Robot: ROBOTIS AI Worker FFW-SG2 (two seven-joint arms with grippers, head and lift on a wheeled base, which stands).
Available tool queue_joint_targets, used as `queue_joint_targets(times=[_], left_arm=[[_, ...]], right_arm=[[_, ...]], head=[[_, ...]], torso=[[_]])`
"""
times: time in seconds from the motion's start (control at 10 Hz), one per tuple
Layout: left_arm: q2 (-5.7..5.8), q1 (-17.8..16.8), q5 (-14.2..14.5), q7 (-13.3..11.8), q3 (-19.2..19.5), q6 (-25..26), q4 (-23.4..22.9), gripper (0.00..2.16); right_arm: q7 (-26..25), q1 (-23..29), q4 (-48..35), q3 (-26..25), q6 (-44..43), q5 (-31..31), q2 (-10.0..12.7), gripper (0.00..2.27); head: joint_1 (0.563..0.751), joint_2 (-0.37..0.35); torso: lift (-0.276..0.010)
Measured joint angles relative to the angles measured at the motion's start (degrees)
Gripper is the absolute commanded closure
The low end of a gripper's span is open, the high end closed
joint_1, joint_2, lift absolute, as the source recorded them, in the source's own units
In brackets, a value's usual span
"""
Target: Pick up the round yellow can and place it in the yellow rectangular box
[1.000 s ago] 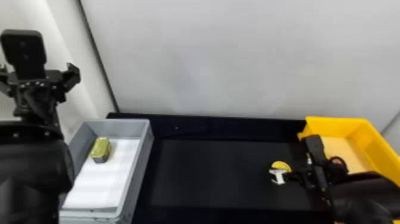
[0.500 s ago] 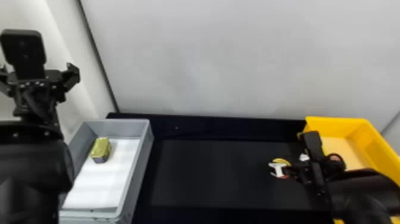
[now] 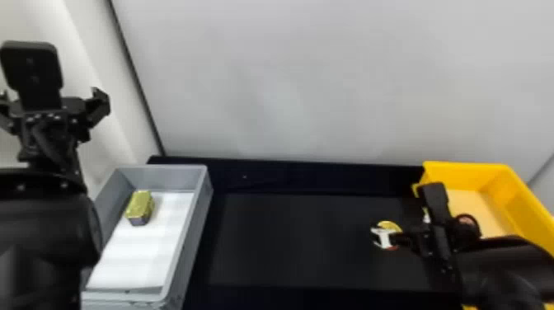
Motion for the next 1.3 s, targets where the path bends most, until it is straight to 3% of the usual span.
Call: queue_joint_targets(times=[0.4,0.9,1.3], left_arm=[[0.00,0.0,0.0,0.0,0.0,0.0,-0.1,0.00],[0.00,0.1,0.0,0.1,0.0,0.0,-0.1,0.00],[0.00,0.1,0.0,0.1,0.0,0.0,-0.1,0.00]], right_arm=[[-0.7,1.5,-1.0,-0.3,1.1,-0.5,0.0,0.36],[-2.3,2.2,-1.0,0.3,1.7,-2.1,0.0,0.77],[-2.8,2.8,-3.5,0.3,2.5,-2.4,0.0,0.80]], head=[[0.694,0.014],[0.694,0.014],[0.694,0.014]], torso=[[-0.061],[-0.061],[-0.061]])
